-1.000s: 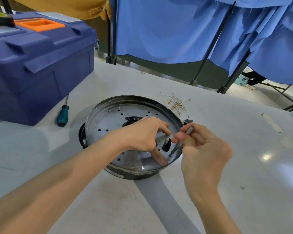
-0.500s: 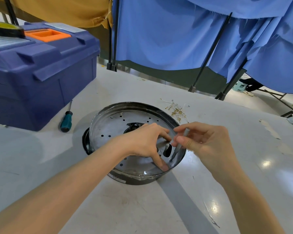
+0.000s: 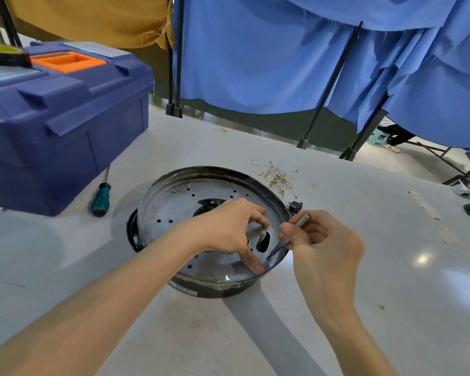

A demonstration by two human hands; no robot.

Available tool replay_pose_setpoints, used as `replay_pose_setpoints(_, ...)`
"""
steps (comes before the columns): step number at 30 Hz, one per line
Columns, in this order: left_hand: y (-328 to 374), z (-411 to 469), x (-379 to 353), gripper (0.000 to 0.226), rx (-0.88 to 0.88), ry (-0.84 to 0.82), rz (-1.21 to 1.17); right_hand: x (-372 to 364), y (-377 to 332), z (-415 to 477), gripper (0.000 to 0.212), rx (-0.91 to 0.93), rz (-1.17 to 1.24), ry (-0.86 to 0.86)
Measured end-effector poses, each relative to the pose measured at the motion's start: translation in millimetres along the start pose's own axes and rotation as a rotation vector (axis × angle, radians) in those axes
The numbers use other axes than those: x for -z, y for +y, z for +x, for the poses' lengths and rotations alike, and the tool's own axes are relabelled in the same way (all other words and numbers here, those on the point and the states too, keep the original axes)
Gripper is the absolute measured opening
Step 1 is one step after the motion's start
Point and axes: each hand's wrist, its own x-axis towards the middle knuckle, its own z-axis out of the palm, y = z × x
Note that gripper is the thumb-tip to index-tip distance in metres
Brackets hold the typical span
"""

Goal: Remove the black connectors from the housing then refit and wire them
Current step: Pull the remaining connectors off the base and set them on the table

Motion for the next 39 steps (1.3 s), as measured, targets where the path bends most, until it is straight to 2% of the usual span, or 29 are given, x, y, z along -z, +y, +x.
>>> replay_pose_setpoints(2, 0, -1, 1, 0.091, -0.006, -0.012, -0.013, 11, -1, 11, 0.023, -0.062, 0.133, -0.036)
replay_pose_setpoints(5, 0, 0, 0, 0.083, -0.011, 0.015, -0.021, 29, -1, 35, 0.019, -0.129, 0.308, 0.014)
replay_pose_setpoints(10, 6, 4, -7, 0.062, -0.015, 0.098, 0.018, 32, 8, 52, 0.014, -0.134, 0.167, -0.096)
replay_pose_setpoints(17, 4, 4, -9, 0.056, -0.027, 0.102, 0.058, 11, 27, 53, 0.016, -0.179, 0.013, -0.342)
replay_pose_setpoints(23, 3, 5, -10, 0.058, -0.036, 0.106, 0.078, 5, 32, 53, 0.013, -0.190, -0.020, -0.404)
replay_pose_setpoints(31, 3, 6, -4, 0.038, -0.027, 0.115, 0.043, 8, 33, 53, 0.012, -0.221, 0.064, -0.417)
replay_pose_setpoints(36, -3, 2, 7, 0.028, 0.015, 0.247, -0.086, 11, 32, 56, 0.014, -0.230, 0.080, -0.426)
replay_pose_setpoints(39, -14, -3, 22, 0.024, 0.074, 0.459, -0.019, 11, 27, 59, 0.015, -0.212, 0.057, -0.377)
